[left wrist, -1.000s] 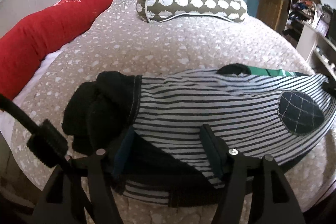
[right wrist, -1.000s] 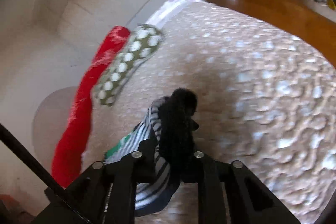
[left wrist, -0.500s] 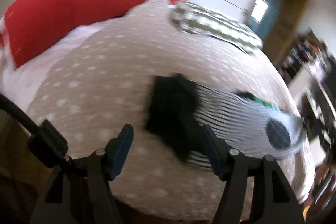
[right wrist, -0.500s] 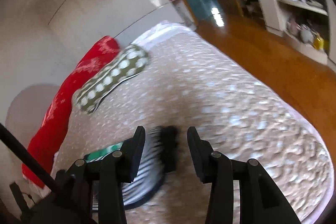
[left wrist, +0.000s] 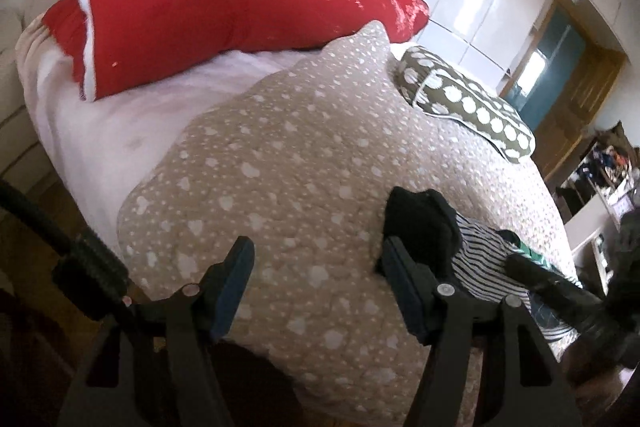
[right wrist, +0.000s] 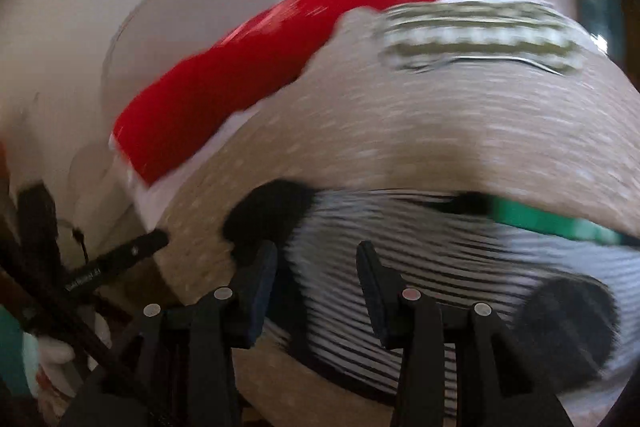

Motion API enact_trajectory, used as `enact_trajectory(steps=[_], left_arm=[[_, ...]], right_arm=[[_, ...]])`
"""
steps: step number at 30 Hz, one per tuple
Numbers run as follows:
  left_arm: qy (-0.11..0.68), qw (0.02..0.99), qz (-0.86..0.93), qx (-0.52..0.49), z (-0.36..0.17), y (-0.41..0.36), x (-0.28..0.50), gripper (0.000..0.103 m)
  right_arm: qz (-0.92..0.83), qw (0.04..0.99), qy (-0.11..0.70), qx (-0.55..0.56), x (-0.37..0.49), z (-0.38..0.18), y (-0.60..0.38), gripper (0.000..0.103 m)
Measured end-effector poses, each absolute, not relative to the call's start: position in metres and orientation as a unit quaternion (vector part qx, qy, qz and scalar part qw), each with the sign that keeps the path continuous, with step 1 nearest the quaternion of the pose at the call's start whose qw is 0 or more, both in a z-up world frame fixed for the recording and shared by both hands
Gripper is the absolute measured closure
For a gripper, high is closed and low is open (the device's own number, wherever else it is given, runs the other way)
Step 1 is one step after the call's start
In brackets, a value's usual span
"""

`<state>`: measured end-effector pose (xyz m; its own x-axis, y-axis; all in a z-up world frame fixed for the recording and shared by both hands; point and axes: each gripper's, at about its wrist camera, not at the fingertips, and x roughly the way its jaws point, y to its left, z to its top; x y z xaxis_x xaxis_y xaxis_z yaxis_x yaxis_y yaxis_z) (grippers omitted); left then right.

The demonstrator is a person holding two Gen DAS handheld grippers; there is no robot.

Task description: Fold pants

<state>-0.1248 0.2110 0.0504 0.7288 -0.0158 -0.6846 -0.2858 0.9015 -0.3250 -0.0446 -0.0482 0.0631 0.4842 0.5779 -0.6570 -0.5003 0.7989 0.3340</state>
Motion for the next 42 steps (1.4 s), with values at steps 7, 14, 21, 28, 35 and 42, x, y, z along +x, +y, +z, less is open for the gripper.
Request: enact_trajectory(steps=[7,14,21,28,35,42], left_arm=[[0.361,0.897,0.081,-0.241,0.040,0.236,-0.130,0.038],[0.360,0.898,0.080,-0.239,0.041,0.236,-0.135,0.038],[0.349,0.912,0.072,-0.203,0.063,0.212,-0.140,0.038],[0.355,0.919,0.051,-0.160,0.077,0.172,-0.134,0.038],[0.374,0.921,0.009,-0.113,0.086,0.114,-0.118,0.038],[0.401,0.909,-0.096,-0.060,0.099,0.025,-0.067,0.037]], right_arm=[[0.333,0.836,0.435,-0.034,-0.030,0.030,0.029,0.093],[0.345,0.810,0.472,0.040,-0.018,0.016,0.018,0.089],[0.285,0.854,0.428,0.075,-0.028,0.036,-0.048,0.073],[0.152,0.874,0.428,0.173,-0.021,0.013,-0.201,0.073],[0.056,0.894,0.392,0.209,-0.040,0.023,-0.325,0.074],[0.013,0.903,0.325,0.282,-0.086,0.041,-0.380,0.046]])
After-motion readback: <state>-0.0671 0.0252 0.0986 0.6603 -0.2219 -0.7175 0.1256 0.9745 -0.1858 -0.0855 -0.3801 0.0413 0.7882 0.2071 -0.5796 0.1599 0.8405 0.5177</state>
